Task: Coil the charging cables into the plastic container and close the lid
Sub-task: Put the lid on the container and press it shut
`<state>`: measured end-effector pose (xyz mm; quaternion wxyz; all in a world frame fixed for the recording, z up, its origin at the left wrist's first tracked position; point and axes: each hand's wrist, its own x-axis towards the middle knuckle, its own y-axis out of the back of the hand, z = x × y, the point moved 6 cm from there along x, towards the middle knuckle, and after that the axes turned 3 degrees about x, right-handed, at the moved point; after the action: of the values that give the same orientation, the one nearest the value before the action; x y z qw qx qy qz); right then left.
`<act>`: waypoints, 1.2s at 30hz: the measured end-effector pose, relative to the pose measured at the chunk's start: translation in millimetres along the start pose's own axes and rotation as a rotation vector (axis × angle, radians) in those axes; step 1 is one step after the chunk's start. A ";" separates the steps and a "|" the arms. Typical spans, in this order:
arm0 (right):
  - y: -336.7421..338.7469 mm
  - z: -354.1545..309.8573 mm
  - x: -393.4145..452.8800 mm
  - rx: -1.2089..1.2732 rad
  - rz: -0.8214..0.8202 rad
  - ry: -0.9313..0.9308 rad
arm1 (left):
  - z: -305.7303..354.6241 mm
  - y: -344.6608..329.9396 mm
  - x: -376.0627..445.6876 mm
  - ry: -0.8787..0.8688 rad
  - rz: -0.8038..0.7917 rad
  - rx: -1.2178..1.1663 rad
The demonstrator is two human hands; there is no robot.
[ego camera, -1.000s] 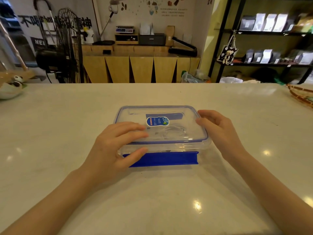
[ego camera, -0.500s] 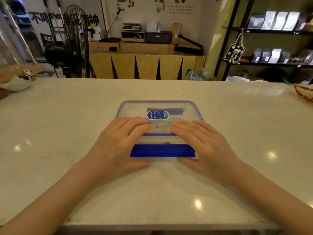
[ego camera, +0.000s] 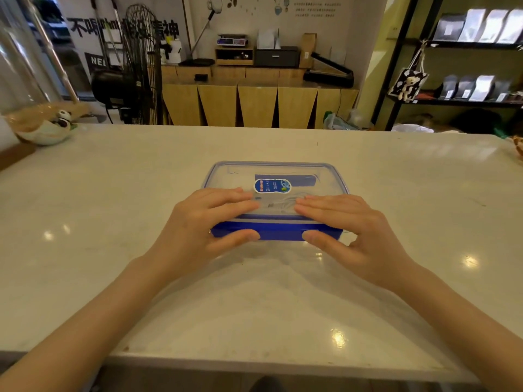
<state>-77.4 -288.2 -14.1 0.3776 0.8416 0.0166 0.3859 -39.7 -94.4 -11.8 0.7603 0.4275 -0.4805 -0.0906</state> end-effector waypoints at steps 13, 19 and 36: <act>4.6 1.6 5.8 0.102 0.011 -0.073 | -3.9 4.2 3.9 0.028 0.047 -0.077; 9.2 19.9 35.4 0.243 -0.060 -0.344 | -20.8 5.3 43.1 0.263 -0.171 -0.283; -26.2 115.9 86.1 0.235 -0.361 -0.857 | -104.0 -54.0 63.0 1.101 -0.445 -0.536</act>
<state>66.6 -314.1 -24.6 0.3137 0.9455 0.0488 -0.0720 92.0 -103.8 -28.4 0.9387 0.2963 0.1187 -0.1302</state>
